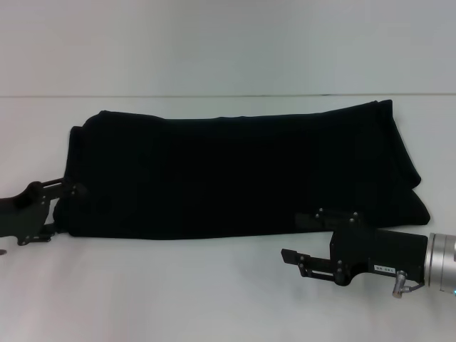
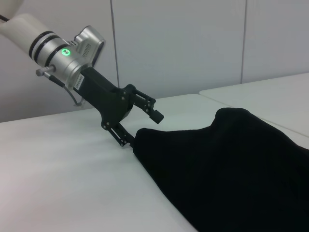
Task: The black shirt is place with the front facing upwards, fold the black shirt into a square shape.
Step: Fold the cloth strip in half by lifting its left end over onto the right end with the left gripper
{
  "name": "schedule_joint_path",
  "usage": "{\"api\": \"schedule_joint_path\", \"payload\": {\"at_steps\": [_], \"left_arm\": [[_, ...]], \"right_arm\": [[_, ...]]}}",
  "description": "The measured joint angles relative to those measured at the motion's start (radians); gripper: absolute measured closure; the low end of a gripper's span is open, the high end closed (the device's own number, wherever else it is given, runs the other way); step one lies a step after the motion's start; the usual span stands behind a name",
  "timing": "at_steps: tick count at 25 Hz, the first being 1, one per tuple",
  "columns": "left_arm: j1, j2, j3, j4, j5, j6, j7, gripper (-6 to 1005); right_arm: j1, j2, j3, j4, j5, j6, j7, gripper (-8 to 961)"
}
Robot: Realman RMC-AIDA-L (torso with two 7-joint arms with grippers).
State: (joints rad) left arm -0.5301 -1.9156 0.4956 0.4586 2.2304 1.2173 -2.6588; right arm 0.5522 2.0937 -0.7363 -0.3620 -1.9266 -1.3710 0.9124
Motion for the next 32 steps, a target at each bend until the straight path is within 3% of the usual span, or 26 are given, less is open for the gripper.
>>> {"api": "schedule_joint_path", "payload": {"at_steps": [8,20,25,28,32], "left_arm": [[-0.008,0.0,0.024,0.001,0.0,-0.009,0.004,129],[-0.006,0.0,0.08,0.019,0.0,-0.039,0.005,325],[-0.006,0.0,0.08,0.019,0.001,-0.042,0.005,552],[-0.007,0.0,0.081,0.019,0.001,-0.042,0.007,765],[-0.007,-0.006,0.079,0.02,0.001,-0.042,0.012,933]], "right_arm": [[-0.003,0.0,0.001,0.0,0.0,-0.005,0.005,241],[-0.01,-0.002,0.002,0.0,0.0,-0.022,0.005,241],[-0.011,-0.002,0.007,-0.001,0.0,-0.029,0.005,241],[-0.013,-0.002,0.009,-0.003,-0.001,-0.029,0.005,241],[-0.013,-0.002,0.009,-0.005,-0.002,-0.029,0.005,241]]}}
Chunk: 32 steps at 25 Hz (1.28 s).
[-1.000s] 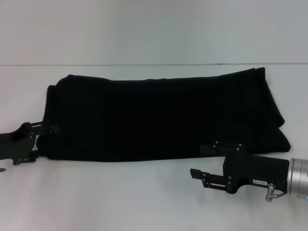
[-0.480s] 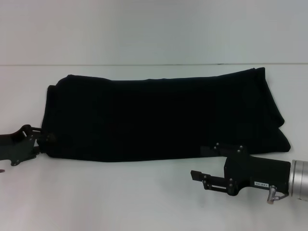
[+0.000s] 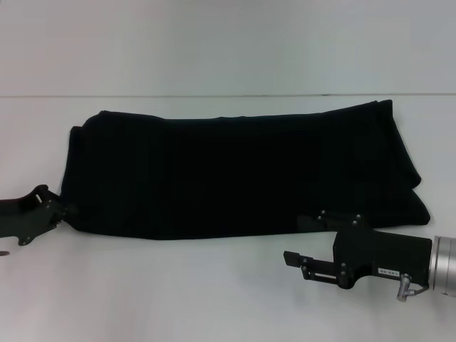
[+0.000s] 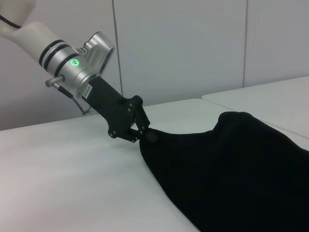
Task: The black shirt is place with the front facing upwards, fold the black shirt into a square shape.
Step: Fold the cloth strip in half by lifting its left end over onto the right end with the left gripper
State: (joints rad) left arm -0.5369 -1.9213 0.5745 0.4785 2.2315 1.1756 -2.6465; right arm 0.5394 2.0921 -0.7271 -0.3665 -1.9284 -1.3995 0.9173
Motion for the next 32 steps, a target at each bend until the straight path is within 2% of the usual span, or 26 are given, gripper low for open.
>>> {"api": "schedule_joint_path", "payload": {"at_steps": [1,5,9,14,19,21,27,32], "left_arm": [[0.0,0.0,-0.002,0.0,-0.001,0.0,0.001,975],[0.011,-0.001,-0.018,0.007,-0.007,0.0,0.007,978],[0.031,0.005,-0.09,0.019,-0.009,0.0,0.027,979],[0.068,0.036,-0.162,0.055,-0.007,-0.011,0.032,979],[0.103,0.085,-0.233,0.078,-0.003,-0.026,0.032,979],[0.107,0.092,-0.251,0.085,-0.003,-0.022,0.032,979],[0.081,0.093,-0.255,0.1,-0.043,0.028,0.038,979],[-0.01,0.067,-0.249,0.158,-0.104,0.104,0.042,978]], "right_arm": [[0.0,0.0,0.0,0.0,0.0,0.0,0.0,241],[-0.002,-0.002,0.009,-0.001,0.001,0.0,0.0,242],[-0.004,-0.004,0.044,0.002,0.002,0.0,0.0,242],[-0.011,-0.005,0.078,-0.002,0.003,0.006,0.001,242],[-0.018,-0.006,0.121,-0.002,0.003,0.014,0.002,242],[-0.021,-0.006,0.133,-0.003,0.003,0.019,0.002,242],[-0.027,-0.006,0.172,0.001,0.003,0.042,0.002,242],[-0.038,-0.006,0.208,0.004,0.003,0.067,0.002,242]]}}
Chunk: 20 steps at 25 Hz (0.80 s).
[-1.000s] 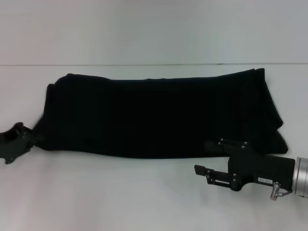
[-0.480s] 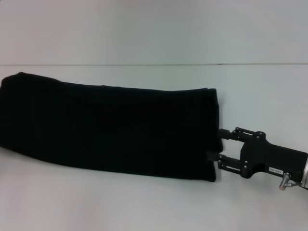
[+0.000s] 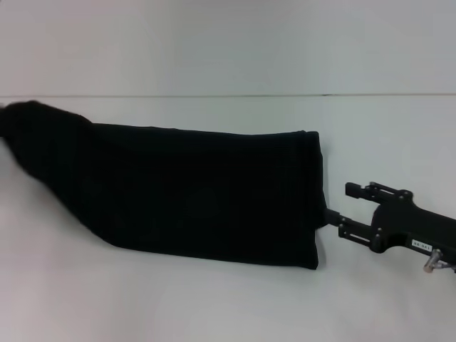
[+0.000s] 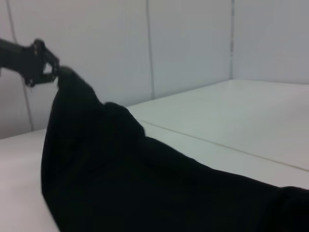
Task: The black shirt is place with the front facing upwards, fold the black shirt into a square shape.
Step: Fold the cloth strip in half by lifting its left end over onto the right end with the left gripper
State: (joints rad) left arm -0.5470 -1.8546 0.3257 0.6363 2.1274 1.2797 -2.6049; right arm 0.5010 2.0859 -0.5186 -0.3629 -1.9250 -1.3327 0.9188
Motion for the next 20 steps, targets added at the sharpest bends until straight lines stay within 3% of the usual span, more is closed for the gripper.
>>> {"api": "schedule_joint_path", "payload": {"at_steps": [3,7,12,16,20], "left_arm": [[-0.091,-0.018,0.012,0.013,-0.003,0.036,0.002,978],[-0.243,-0.06,0.103,0.014,-0.003,0.05,0.008,978],[-0.391,-0.141,0.275,0.012,-0.003,0.058,0.012,978],[-0.401,-0.216,0.4,-0.001,-0.004,0.066,0.002,978],[-0.344,-0.292,0.415,-0.046,-0.009,0.079,0.023,978]], "right_arm": [[-0.007,0.0,0.027,0.001,0.0,0.012,0.0,242],[-0.019,0.002,0.062,0.001,0.0,0.025,0.001,243],[-0.033,0.002,0.09,0.002,0.0,0.027,0.01,243],[-0.038,0.002,0.094,0.002,-0.003,0.03,0.025,243],[-0.037,0.004,0.094,0.014,-0.004,0.072,0.026,243]]}}
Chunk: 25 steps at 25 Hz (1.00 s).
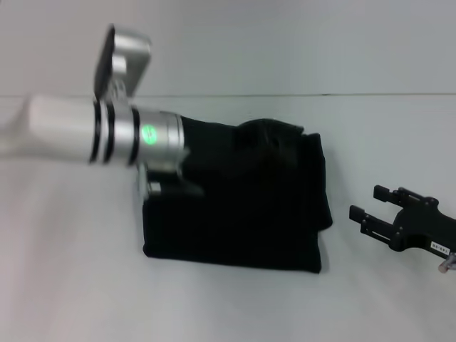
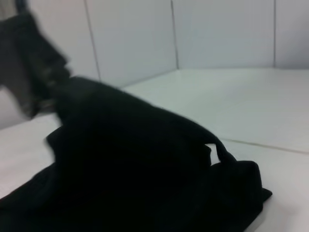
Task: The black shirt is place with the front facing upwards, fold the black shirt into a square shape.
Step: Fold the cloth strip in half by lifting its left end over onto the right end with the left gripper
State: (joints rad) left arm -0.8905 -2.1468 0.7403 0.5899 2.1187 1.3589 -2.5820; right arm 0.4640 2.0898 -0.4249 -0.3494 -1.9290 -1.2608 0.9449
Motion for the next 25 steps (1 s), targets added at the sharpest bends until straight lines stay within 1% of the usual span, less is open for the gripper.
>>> {"api": "schedule_joint_path", "payload": {"at_steps": [2,3,6,9,12,16,19,22,25], "left_arm": [[0.025,-0.016,0.004,-0.02,-0.023,0.001,0.017,978],[0.035,-0.017,0.007,-0.033,-0.043,0.001,0.029,978],[0.049,-0.013,0.01,-0.052,-0.078,0.002,0.047,979],[0.055,-0.011,0.011,-0.049,-0.082,0.002,0.058,979],[0.054,-0.009,0.011,-0.049,-0.083,0.004,0.068,979],[0.046,-0.008,0.014,-0.05,-0.083,0.01,0.086,978],[0.038,-0.007,0.021,-0.053,-0.083,0.023,0.096,978],[0.039,-0.007,0.022,-0.051,-0.083,0.041,0.103,978],[0.043,-0.006,0.019,-0.051,-0.083,0.064,0.116,978]], "right_arm": [[0.014,0.001,-0.001,0.022,0.002,0.035,-0.002,243],[0.023,0.001,-0.002,0.029,0.002,0.048,-0.005,243],[0.062,0.003,-0.006,0.047,0.003,0.079,-0.01,243],[0.105,0.004,-0.012,0.061,0.003,0.094,-0.01,243],[0.154,0.004,-0.015,0.088,0.002,0.139,-0.007,243],[0.244,0.009,-0.009,0.163,0.004,0.26,-0.008,243],[0.308,0.013,0.0,0.203,0.035,0.352,-0.009,243],[0.359,0.013,0.0,0.22,0.076,0.424,-0.01,244],[0.387,0.014,0.0,0.224,0.124,0.473,-0.01,244]]}}
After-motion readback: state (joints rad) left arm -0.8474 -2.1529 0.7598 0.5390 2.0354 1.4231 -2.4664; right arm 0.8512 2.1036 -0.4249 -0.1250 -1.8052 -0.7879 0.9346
